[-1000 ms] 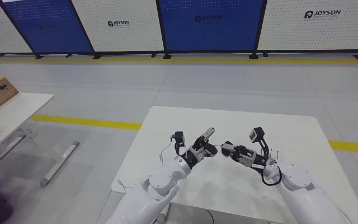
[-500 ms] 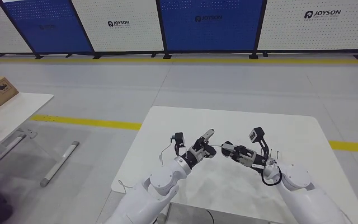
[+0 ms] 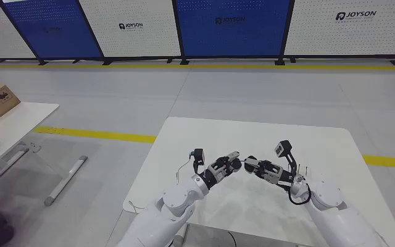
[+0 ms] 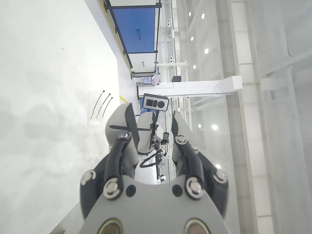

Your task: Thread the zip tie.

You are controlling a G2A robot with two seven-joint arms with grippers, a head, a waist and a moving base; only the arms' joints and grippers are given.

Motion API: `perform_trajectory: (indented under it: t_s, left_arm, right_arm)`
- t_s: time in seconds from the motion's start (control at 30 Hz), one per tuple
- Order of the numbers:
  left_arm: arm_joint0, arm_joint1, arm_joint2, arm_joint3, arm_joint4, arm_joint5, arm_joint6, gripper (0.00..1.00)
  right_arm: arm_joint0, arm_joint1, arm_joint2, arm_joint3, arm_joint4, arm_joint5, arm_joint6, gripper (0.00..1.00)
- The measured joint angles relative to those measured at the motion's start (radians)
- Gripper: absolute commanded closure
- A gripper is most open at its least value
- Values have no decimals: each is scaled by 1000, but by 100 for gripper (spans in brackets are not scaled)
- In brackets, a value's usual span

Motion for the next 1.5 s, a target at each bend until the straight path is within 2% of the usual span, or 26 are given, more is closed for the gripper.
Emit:
perform_trajectory:
  t_s: [0.13, 0.17, 0.47, 0.5, 0.53, 0.57, 0.63, 0.8, 0.9, 1.03, 1.23, 1.4, 1.5]
  left_arm:
    - [3, 0, -1, 0, 6, -7, -4, 96]
    - [4, 0, 0, 0, 9, -8, -4, 100]
    - [9, -1, 3, -5, 30, -19, 7, 100]
    - [10, -1, 3, -5, 32, -20, 9, 72]
    - [11, -1, 5, -4, 33, -20, 9, 22]
    - [11, -1, 6, -4, 35, -19, 8, 5]
    - [13, -1, 8, -3, 45, -17, 2, 0]
    - [22, 1, 4, -11, 53, -29, -6, 7]
    - [26, 2, 1, -14, 55, -33, -12, 22]
    - [29, 2, -2, -15, 56, -40, -18, 52]
    - [33, 3, -4, -13, 64, -53, -22, 81]
    - [33, 3, -4, -9, 65, -58, -24, 100]
    - [31, 2, -3, -5, 66, -60, -24, 100]
  right_arm:
    - [0, 0, 0, 0, 0, 0, 0, 100]
    - [0, 0, 0, 0, 0, 0, 0, 100]
    - [0, 0, 0, 0, 0, 0, 0, 100]
    - [0, 0, 0, 0, 0, 0, 0, 100]
    - [0, 0, 0, 0, 0, 0, 0, 100]
    - [0, 0, 0, 0, 0, 0, 0, 100]
    - [0, 0, 0, 0, 0, 0, 0, 100]
    - [0, 0, 0, 0, 0, 0, 0, 100]
    - [0, 0, 0, 0, 0, 0, 0, 100]
    - [0, 0, 0, 0, 0, 0, 0, 100]
    - [0, 0, 0, 0, 0, 0, 0, 100]
    - [0, 0, 0, 0, 0, 0, 0, 100]
    - [0, 0, 0, 0, 0, 0, 0, 100]
